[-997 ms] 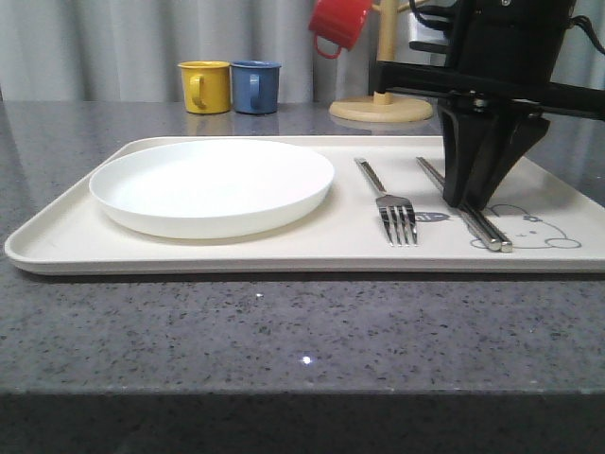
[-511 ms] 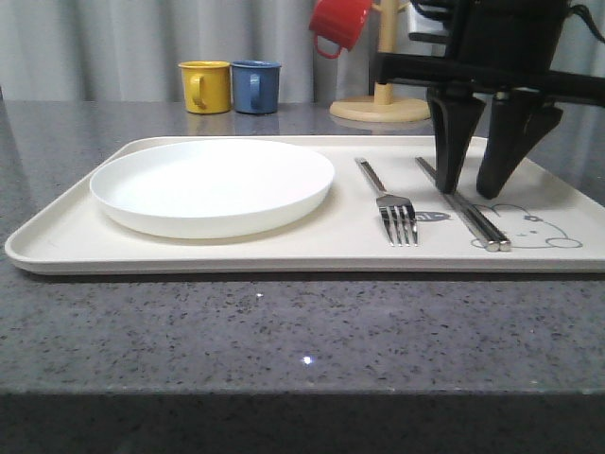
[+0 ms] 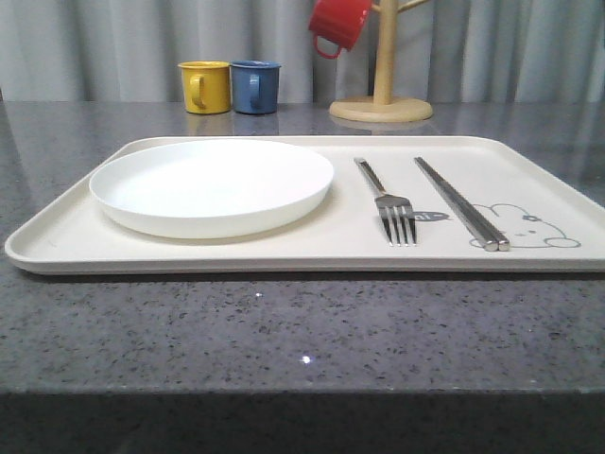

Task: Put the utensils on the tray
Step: 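Place the chopsticks on the tray beside the fork and release, then move the right gripper to the steel spoon and grasp it, then lower the spoon onto the tray beside the chopsticks and release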

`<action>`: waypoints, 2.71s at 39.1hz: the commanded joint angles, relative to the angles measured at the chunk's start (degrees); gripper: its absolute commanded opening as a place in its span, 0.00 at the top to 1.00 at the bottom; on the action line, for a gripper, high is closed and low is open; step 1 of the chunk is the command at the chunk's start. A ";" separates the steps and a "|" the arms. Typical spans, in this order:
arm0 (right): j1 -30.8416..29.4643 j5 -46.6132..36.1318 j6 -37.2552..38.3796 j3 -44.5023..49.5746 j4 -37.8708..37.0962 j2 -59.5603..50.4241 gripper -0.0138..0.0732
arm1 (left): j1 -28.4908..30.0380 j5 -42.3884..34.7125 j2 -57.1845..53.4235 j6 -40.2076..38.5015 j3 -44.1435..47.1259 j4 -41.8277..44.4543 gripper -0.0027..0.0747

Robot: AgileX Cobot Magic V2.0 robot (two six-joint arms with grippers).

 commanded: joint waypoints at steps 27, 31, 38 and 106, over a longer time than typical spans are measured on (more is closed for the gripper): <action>-11.51 0.43 -7.70 3.94 -0.10 11.39 0.39 | -0.04 -4.59 0.59 -0.42 -1.56 -0.50 0.99; -11.51 0.62 -7.70 3.94 -0.04 11.56 0.50 | -0.04 -4.59 0.59 -0.42 -1.56 -0.50 0.99; -11.51 2.96 -7.70 3.77 -0.04 11.24 0.84 | -0.04 -4.59 0.59 -0.42 -1.56 -0.50 0.99; 12.54 3.00 11.46 3.89 7.33 7.37 0.91 | -0.04 -4.59 0.59 -0.42 -1.56 -0.50 0.99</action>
